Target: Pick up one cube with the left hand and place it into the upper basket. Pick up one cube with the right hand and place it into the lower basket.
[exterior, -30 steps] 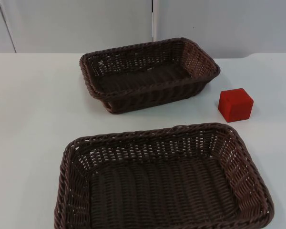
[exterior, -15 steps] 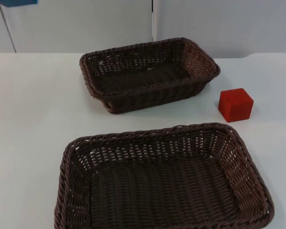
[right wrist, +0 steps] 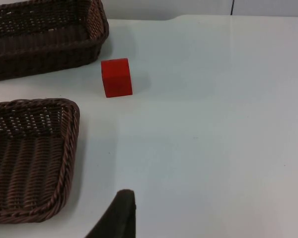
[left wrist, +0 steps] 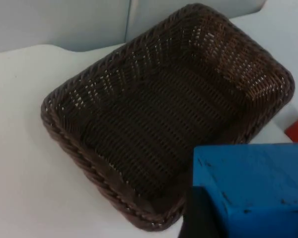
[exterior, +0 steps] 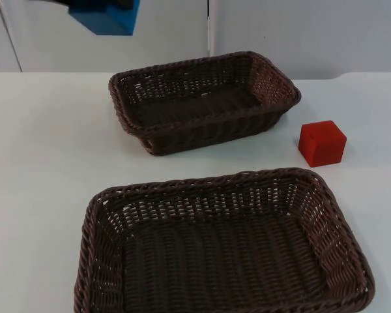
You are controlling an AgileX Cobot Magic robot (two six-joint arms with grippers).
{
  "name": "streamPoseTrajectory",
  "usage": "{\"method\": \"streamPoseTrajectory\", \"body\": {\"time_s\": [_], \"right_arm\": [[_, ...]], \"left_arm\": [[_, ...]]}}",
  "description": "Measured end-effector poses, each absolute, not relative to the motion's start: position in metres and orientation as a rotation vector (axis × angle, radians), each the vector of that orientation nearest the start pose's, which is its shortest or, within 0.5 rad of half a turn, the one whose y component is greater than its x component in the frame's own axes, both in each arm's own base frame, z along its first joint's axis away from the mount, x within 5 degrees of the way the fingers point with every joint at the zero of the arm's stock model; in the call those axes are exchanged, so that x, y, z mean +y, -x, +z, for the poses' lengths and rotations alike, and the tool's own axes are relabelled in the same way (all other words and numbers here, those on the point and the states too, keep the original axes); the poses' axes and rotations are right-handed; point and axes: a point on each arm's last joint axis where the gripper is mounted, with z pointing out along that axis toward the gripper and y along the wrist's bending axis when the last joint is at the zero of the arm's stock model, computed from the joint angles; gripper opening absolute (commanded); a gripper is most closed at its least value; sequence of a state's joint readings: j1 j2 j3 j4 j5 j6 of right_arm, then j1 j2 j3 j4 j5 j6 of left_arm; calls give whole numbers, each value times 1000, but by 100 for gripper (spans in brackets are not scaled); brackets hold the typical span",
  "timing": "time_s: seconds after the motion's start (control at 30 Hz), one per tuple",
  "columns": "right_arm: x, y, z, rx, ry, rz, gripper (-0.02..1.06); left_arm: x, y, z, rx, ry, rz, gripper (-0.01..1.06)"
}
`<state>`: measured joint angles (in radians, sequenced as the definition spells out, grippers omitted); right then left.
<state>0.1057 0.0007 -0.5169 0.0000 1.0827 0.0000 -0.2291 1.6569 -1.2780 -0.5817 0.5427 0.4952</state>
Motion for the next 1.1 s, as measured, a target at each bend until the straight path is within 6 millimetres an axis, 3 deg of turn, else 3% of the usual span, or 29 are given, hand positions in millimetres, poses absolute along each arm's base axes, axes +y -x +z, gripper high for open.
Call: {"method": "streamPoseTrajectory", "body": {"time_s": [0.53,0.8,1.1], "right_arm": [[-1,8,280,2048,108,66,105],[-1,8,280,2048,108,66,105],[-1,8,280,2048,108,66,105]], "left_arm": [[-130,-428,266,2348,-462,-486,0],[-140,-466,234,2375,-476,-495,0],[-146,-489,200,2401,-471,-508,0]]}}
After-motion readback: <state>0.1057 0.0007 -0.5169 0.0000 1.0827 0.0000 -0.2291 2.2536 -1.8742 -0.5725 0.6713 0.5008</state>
